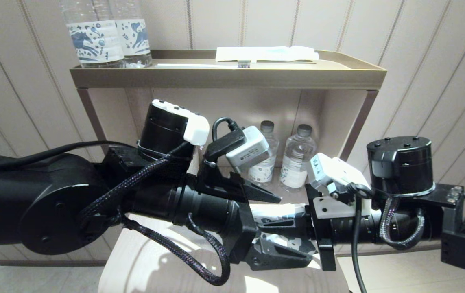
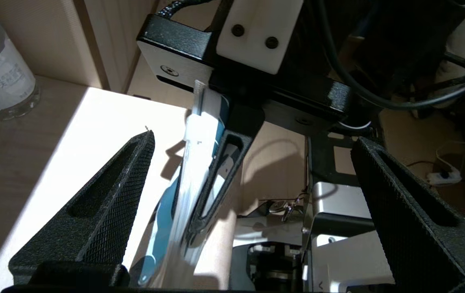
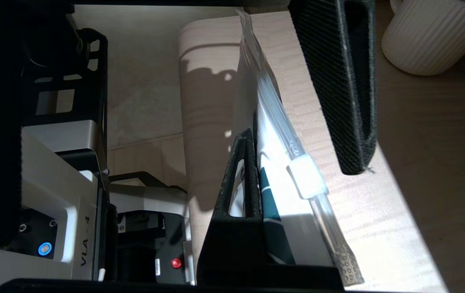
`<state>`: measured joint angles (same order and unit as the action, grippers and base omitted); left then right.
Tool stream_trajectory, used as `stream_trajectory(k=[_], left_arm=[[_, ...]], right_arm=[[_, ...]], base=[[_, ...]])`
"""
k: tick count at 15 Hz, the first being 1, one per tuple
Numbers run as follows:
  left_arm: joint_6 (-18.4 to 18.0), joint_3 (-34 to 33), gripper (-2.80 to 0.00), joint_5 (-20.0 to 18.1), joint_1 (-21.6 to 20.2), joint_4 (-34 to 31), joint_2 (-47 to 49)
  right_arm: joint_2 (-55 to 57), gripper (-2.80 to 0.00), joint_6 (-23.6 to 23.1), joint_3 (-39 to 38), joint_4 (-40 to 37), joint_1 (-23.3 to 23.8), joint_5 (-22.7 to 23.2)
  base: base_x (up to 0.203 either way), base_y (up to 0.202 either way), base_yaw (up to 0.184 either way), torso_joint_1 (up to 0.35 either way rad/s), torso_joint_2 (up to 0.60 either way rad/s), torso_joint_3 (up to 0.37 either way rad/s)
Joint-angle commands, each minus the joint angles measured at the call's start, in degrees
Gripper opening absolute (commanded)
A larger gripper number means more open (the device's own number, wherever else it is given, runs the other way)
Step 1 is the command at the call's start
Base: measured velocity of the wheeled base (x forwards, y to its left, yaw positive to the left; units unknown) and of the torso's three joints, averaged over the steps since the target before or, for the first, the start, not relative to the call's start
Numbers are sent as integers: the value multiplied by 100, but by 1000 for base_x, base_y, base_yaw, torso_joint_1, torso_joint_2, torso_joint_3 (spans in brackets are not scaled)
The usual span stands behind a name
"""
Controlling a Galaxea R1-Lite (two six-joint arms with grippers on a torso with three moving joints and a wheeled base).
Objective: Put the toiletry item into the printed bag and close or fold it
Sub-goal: Close the strorage bag and place it on the desk
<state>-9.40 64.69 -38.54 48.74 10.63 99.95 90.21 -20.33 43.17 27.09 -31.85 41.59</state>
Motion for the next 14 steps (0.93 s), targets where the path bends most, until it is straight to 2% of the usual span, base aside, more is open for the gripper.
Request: stream_trajectory(k=[1, 8, 9, 14], left_arm=[[-1, 25, 0, 21, 12, 16, 69], [210, 196, 0, 44, 12, 9, 100], [210, 184, -280, 49, 12, 9, 104], [202, 193, -280, 153, 12, 9, 183]], right_arm=[[-3, -280, -14, -1, 16, -14, 24], [-12, -280, -6, 16, 7, -7, 24], [-13, -280, -6, 16, 7, -6, 24], [-47, -280, -6, 16, 8, -5, 24]], base=[[0, 0, 0, 0, 0, 0], [0, 0, 0, 0, 0, 0], [0, 0, 0, 0, 0, 0], [0, 0, 0, 0, 0, 0]])
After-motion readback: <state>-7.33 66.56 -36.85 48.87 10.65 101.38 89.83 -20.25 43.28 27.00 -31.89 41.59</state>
